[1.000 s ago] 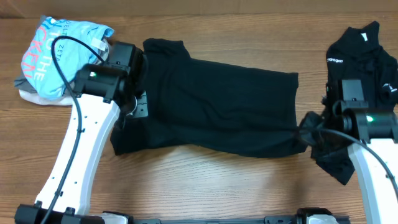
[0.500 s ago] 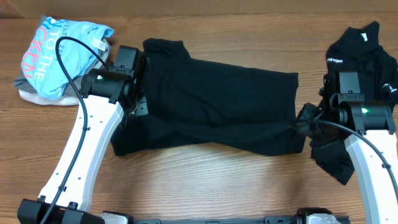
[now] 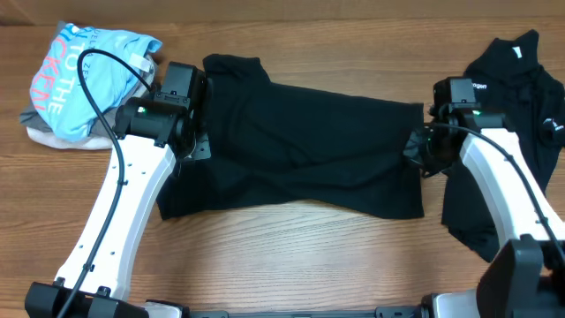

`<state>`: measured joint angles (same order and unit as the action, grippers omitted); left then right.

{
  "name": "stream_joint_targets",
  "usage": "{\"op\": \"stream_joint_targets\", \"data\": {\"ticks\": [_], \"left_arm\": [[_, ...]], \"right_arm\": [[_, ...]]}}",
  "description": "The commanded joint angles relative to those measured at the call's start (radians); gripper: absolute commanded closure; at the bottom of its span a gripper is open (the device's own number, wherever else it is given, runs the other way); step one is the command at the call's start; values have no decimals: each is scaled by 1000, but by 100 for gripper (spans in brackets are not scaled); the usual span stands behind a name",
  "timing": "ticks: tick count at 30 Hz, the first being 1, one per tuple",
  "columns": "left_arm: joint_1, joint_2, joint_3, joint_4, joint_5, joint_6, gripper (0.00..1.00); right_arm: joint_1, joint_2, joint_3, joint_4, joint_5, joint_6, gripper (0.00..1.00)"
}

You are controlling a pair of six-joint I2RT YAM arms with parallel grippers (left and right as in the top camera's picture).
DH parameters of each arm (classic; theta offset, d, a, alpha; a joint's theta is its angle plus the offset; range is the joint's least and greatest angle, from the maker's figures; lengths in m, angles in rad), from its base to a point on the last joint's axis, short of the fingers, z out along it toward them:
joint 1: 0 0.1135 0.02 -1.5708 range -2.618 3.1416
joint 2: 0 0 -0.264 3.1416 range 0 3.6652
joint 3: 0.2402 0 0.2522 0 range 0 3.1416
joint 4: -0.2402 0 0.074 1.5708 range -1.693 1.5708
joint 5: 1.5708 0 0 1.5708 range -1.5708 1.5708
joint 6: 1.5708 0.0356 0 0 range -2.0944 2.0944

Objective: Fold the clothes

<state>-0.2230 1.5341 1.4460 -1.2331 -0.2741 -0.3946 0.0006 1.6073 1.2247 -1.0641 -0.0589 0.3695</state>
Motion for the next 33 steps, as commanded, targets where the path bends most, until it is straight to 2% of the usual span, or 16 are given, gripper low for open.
{"op": "stream_joint_targets", "data": {"ticks": [1,3,4,8,11,15,18,21,28,33], "left_arm": [[-5,-12,-5,4,-22,-25,96],[-5,-12,-5,4,-22,-25,96],[-5,-12,-5,4,-22,-25,96],[-5,-11,-5,6,-21,-25,96],[-5,-11,-5,7,-21,-24,96],[-5,-11,-5,7,-21,-24,96],[-5,-11,-5,7,-21,-24,96],[-5,-11,-5,7,-21,-24,96],[-5,-11,-5,6,-21,-24,96],[-5,-11,-5,5,-22,-24,96]], "right_arm": [[-4,9,10,-3,14,-14,62],[-9,9,10,-11,14,-26,34],[-12,9,7,-13,13,-26,28],[-13,11,-37,28,13,-23,28],[-13,11,-111,130,14,-18,30],[-13,11,-187,300,44,-34,41],[-13,16,-205,359,109,-38,46],[-13,33,-218,406,118,-78,46],[-13,102,-238,461,97,-119,36],[-13,158,-238,477,79,-138,36]]}}
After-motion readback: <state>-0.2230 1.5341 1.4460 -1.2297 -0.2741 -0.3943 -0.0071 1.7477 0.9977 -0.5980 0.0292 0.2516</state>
